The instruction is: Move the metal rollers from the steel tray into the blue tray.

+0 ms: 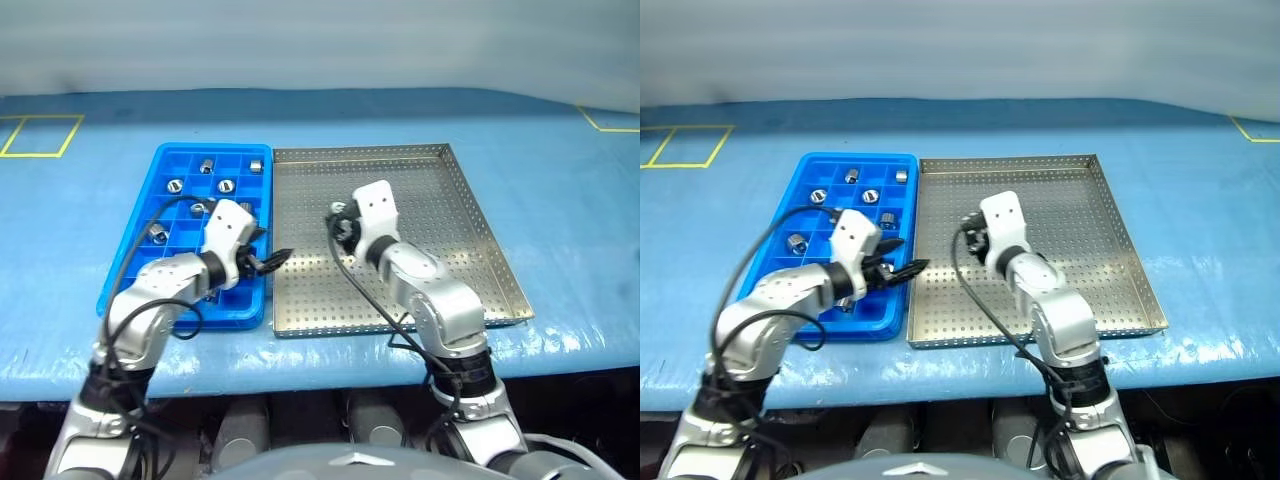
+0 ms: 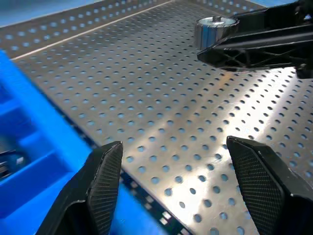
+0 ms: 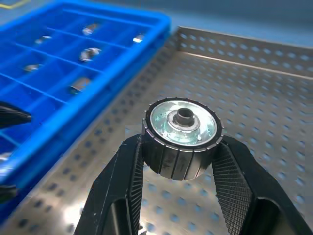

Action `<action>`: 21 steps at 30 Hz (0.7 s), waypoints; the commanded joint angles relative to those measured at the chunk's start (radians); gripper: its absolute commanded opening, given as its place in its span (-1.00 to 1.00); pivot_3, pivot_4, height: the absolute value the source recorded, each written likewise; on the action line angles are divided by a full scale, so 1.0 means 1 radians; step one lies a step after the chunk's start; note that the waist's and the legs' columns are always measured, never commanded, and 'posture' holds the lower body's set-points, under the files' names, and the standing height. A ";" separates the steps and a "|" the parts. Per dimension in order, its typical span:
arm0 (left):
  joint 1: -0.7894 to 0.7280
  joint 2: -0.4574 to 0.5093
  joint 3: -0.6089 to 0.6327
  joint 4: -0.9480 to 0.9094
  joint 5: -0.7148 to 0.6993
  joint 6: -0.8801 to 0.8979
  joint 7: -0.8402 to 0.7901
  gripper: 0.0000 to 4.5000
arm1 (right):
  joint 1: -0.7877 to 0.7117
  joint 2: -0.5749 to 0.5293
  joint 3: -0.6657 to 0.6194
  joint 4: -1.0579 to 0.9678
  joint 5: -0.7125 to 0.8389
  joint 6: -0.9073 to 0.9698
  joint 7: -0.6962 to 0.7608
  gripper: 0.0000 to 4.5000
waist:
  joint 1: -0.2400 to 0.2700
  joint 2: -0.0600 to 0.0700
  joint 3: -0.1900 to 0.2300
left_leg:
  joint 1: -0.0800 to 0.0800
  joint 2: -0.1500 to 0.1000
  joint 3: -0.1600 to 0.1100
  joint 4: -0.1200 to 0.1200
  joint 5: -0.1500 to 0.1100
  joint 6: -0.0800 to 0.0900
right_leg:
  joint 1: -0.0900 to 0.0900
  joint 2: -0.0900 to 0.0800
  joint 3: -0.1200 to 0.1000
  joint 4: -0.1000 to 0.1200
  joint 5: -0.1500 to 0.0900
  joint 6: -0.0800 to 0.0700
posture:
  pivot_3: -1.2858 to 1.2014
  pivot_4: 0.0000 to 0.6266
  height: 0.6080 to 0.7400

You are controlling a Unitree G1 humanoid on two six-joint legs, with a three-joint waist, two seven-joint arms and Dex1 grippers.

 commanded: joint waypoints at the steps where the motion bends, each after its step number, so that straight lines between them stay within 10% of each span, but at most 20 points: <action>1: 0.048 0.027 0.114 -0.110 -0.023 0.031 0.034 0.64 | -0.056 0.031 0.065 0.035 0.030 -0.041 0.068 -0.19 | 0.012 0.000 0.000 | 0.000 0.000 0.000 0.000 0.000 0.000 | 0.000 0.000 0.000 0.000 0.000 0.000 | 0.11 -0.52 1.00; 21: 0.161 -0.037 0.149 -0.213 -0.047 0.073 0.154 0.64 | -0.277 0.162 0.105 0.641 -0.023 -0.426 0.236 -0.19 | 0.067 0.000 0.000 | 0.001 0.000 0.000 0.000 0.000 -0.001 | 0.001 -0.001 -0.002 -0.001 0.002 -0.003 | 0.21 -0.52 1.00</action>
